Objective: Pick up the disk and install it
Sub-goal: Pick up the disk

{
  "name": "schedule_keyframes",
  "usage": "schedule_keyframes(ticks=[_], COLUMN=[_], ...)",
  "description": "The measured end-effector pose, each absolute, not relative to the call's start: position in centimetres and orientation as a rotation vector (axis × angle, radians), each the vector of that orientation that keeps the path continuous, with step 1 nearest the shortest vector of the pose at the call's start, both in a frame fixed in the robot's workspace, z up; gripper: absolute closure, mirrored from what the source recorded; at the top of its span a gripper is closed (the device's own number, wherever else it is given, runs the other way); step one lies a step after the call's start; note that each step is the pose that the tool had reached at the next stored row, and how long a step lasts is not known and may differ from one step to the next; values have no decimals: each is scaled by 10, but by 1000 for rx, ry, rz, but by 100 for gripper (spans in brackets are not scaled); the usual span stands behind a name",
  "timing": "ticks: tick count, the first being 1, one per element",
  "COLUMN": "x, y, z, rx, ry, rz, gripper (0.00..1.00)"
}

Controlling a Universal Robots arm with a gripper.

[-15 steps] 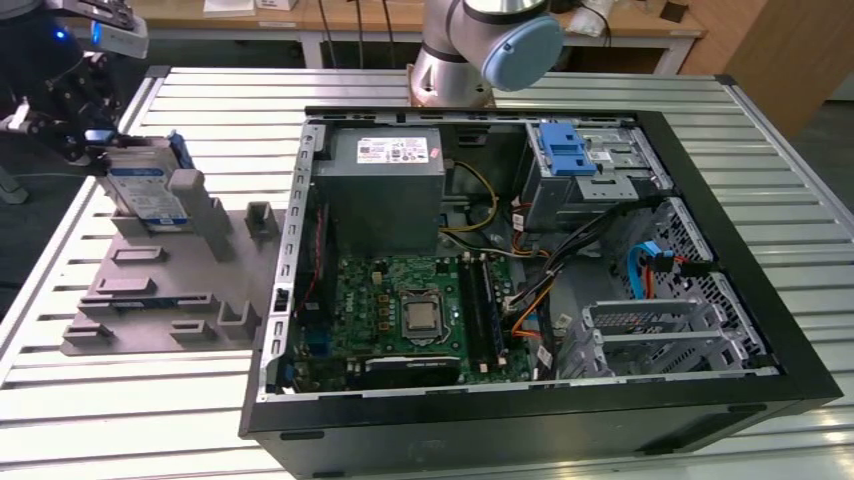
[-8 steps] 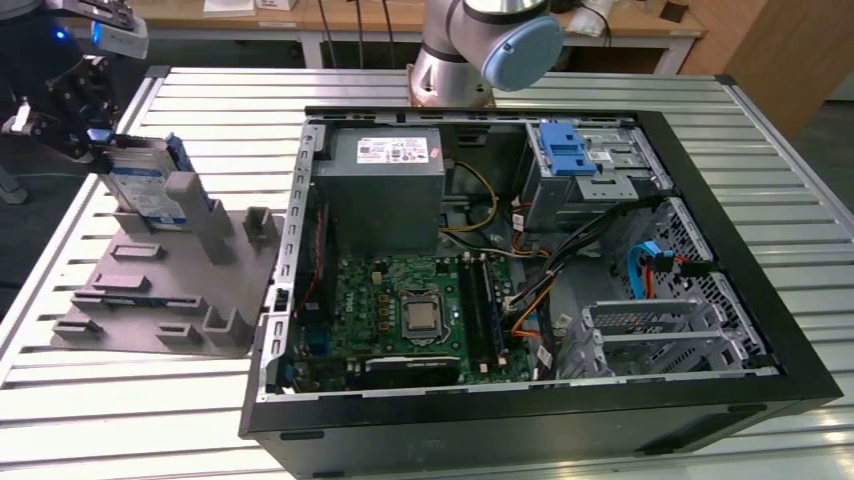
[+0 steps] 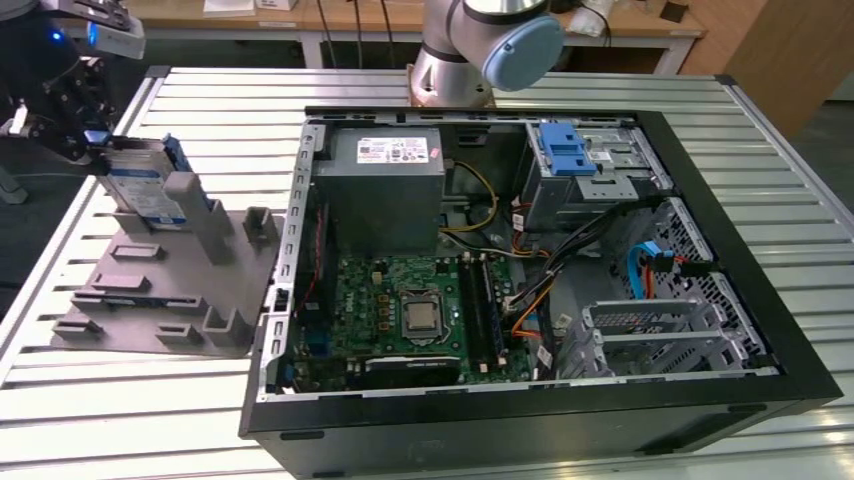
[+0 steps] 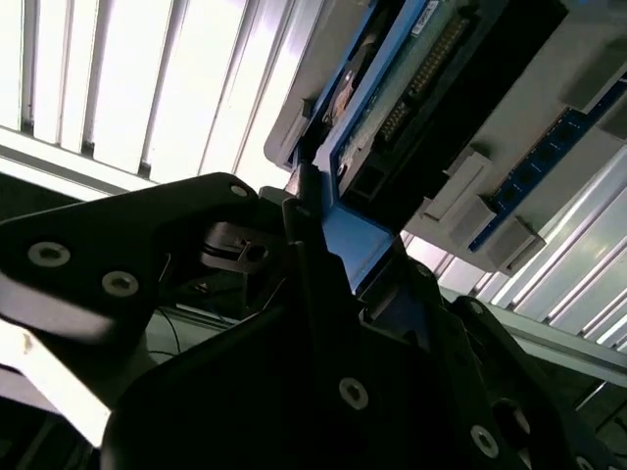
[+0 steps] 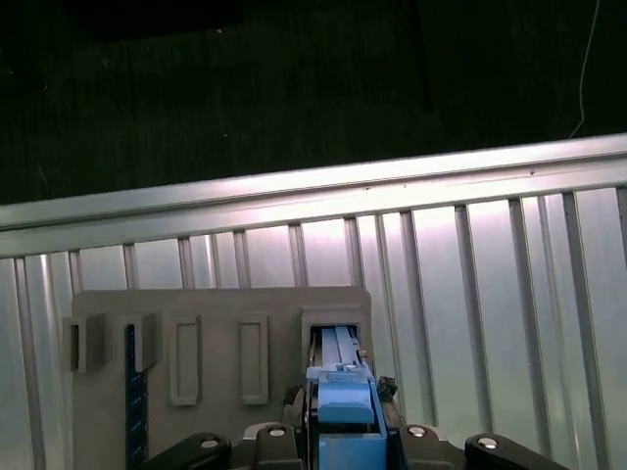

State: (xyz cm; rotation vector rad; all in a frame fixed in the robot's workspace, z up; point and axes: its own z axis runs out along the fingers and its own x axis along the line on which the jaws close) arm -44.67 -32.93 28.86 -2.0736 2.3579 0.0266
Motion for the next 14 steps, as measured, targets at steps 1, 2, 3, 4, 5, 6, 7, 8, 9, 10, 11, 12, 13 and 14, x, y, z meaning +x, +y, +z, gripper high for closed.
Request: schedule_keyframes(ticks=[1, 2, 3, 4, 5, 6, 7, 8, 9, 10, 11, 12, 13, 14], x=[-447, -448, -448, -448, -448, -448, -448, -448, -448, -448, -448, -448, -448, -448], y=[-330, -330, -330, -330, -330, -330, -330, -330, -330, -330, -330, -330, -330, -330], z=[289, 289, 289, 289, 289, 289, 289, 289, 289, 289, 289, 289, 289, 289], rx=[-2082, -2092, -2103, -2115, -2128, -2146, -2165, -2184, -2201, -2218, -2226, -2226, -2226, -2225], ry=[2350, 2342, 2332, 2321, 2309, 2293, 2275, 2257, 2240, 2225, 2216, 2216, 2216, 2217], rz=[26, 27, 26, 26, 26, 27, 27, 27, 27, 27, 27, 27, 27, 27], gripper=[62, 62, 62, 62, 62, 62, 62, 62, 62, 62, 62, 62, 62, 62])
